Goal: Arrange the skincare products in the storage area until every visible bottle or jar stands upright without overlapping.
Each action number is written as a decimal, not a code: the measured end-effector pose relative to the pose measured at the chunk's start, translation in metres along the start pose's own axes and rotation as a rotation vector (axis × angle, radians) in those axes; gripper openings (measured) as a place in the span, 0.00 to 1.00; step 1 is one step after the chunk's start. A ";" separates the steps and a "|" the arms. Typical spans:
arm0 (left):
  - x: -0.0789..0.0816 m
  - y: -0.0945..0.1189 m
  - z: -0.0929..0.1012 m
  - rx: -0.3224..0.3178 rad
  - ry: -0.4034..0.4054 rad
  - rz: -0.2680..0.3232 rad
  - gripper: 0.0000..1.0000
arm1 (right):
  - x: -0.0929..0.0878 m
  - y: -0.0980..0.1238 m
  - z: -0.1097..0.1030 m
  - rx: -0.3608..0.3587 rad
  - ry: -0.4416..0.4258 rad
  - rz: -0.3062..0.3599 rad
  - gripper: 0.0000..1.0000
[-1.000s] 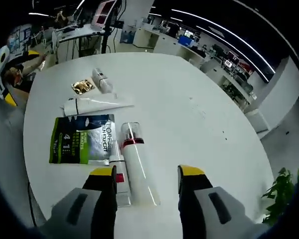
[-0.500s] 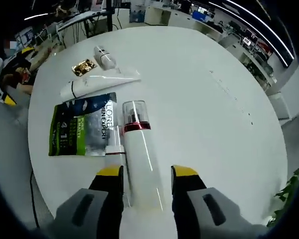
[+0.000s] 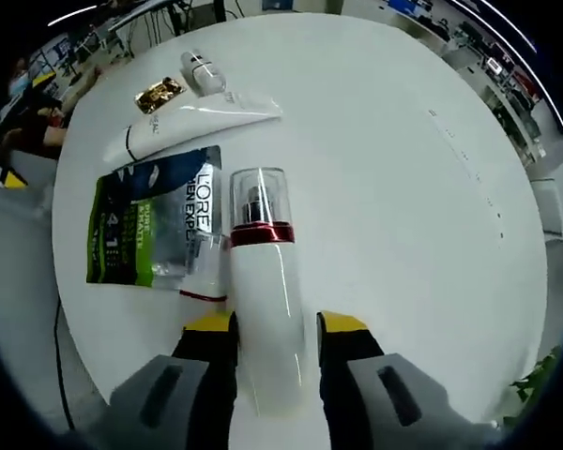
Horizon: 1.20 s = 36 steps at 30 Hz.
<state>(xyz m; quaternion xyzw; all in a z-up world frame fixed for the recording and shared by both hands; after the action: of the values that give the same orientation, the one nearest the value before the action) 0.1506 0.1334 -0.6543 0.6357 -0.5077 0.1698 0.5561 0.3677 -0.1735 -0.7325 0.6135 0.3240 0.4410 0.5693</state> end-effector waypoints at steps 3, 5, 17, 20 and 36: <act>0.003 0.001 0.001 -0.008 0.006 0.016 0.99 | 0.000 -0.001 -0.002 0.024 -0.007 -0.007 0.32; 0.004 0.002 0.002 -0.017 0.018 0.020 0.99 | 0.000 -0.003 -0.003 0.032 -0.003 -0.017 0.32; 0.000 0.001 0.003 -0.015 0.007 -0.014 0.99 | 0.002 -0.009 -0.002 0.025 0.025 -0.072 0.31; -0.001 0.000 0.005 -0.023 -0.001 -0.027 0.99 | 0.002 -0.009 -0.002 0.018 0.020 -0.071 0.30; 0.021 -0.001 0.011 -0.111 0.004 0.016 0.99 | -0.003 -0.007 -0.001 -0.022 -0.033 -0.034 0.27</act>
<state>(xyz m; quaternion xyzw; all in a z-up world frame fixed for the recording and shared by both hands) 0.1568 0.1135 -0.6419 0.5994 -0.5204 0.1469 0.5902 0.3668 -0.1750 -0.7403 0.6089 0.3202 0.4247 0.5885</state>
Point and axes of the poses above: the point that each gripper's makers call its tool centre point, and the gripper's own axes: y roughly backward along the fingers, z roughly to its right, x roughly out of its top, the point moved 3 cm from there along y, roughly backward along the fingers, and after that the axes turned 5 degrees about -z, right-handed, at the moved point
